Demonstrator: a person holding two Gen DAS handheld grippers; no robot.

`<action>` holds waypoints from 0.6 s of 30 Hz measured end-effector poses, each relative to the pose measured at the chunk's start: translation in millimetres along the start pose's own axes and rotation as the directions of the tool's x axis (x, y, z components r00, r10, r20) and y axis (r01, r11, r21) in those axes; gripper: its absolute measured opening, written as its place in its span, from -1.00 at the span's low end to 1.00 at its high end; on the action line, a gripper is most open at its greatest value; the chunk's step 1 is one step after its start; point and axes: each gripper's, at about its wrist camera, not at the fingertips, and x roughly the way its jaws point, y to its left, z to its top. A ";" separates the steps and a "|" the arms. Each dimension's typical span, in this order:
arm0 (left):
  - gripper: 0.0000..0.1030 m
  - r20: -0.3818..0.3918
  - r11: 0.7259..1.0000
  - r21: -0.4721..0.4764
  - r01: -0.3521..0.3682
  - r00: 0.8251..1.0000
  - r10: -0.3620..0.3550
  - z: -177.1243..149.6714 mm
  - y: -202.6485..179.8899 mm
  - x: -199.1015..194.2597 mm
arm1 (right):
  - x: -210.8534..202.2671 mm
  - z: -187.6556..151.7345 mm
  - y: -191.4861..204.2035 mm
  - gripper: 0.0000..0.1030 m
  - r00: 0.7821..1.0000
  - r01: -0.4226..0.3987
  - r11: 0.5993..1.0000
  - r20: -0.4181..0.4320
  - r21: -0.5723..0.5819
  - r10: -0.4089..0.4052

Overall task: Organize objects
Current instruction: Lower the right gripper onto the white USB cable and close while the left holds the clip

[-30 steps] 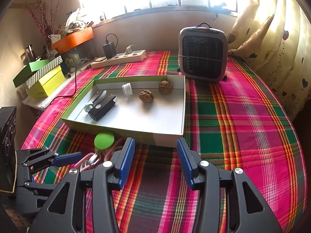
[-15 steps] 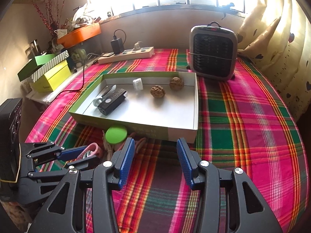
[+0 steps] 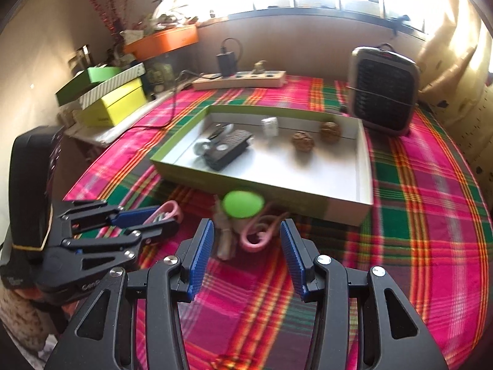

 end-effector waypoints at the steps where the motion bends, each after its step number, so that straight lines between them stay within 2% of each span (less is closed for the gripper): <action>1: -0.58 0.001 1.000 -0.005 -0.003 1.000 0.003 -0.3 2.4 -0.4 | 1.6 0.0 3.3 -0.10 1.000 -0.004 1.000 -0.003 -0.010 0.004; 14: -0.58 0.011 0.998 -0.038 -0.040 0.999 0.040 -1.8 23.5 -2.3 | 18.5 -1.1 24.2 -0.10 0.997 -0.065 0.997 -0.044 -0.052 0.062; 18: -0.58 0.013 0.998 -0.041 -0.039 0.999 0.039 -2.0 24.0 -2.2 | 29.4 -0.3 26.7 -0.10 0.996 -0.059 0.997 -0.067 -0.056 0.056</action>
